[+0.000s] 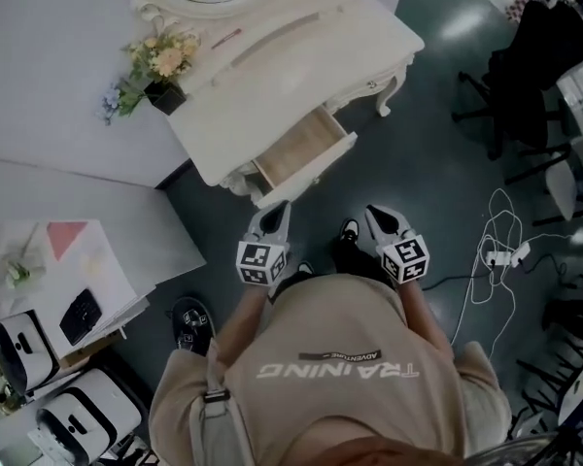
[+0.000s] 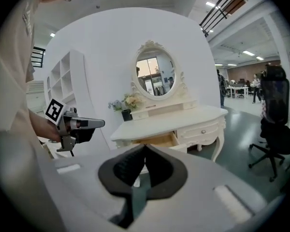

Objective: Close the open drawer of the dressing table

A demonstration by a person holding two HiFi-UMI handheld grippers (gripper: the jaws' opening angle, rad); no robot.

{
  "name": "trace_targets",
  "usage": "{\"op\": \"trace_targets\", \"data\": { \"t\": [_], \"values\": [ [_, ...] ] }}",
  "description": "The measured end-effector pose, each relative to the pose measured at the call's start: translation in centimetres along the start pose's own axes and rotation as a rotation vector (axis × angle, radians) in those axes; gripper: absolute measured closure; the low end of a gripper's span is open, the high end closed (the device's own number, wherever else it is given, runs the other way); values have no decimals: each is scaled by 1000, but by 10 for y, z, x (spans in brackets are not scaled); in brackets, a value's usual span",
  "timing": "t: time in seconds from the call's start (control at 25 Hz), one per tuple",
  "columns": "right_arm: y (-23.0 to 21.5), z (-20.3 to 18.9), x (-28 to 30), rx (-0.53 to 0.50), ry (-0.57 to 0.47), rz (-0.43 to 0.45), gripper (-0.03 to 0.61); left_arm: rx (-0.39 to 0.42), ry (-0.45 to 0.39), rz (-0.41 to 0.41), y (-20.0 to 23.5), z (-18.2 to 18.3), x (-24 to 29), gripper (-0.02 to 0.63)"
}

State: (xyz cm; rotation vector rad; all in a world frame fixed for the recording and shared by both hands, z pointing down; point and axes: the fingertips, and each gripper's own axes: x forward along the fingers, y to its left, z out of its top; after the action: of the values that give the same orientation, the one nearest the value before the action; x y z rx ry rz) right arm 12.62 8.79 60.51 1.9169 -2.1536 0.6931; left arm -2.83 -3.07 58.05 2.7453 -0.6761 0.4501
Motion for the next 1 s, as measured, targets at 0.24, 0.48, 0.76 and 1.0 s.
{"op": "trace_targets", "data": {
  "t": [0.24, 0.48, 0.76, 1.0],
  "values": [
    [-57, 31, 31, -19, -10, 120, 574, 0, -20, 131, 5, 40, 38, 606],
    [-86, 27, 57, -166, 64, 217, 574, -48, -19, 211, 1, 50, 70, 606],
    [-100, 17, 87, -50, 124, 290, 574, -84, 9, 262, 17, 49, 87, 606],
    [-85, 21, 129, -91, 166, 317, 574, -98, -26, 266, 61, 54, 93, 606]
  ]
}}
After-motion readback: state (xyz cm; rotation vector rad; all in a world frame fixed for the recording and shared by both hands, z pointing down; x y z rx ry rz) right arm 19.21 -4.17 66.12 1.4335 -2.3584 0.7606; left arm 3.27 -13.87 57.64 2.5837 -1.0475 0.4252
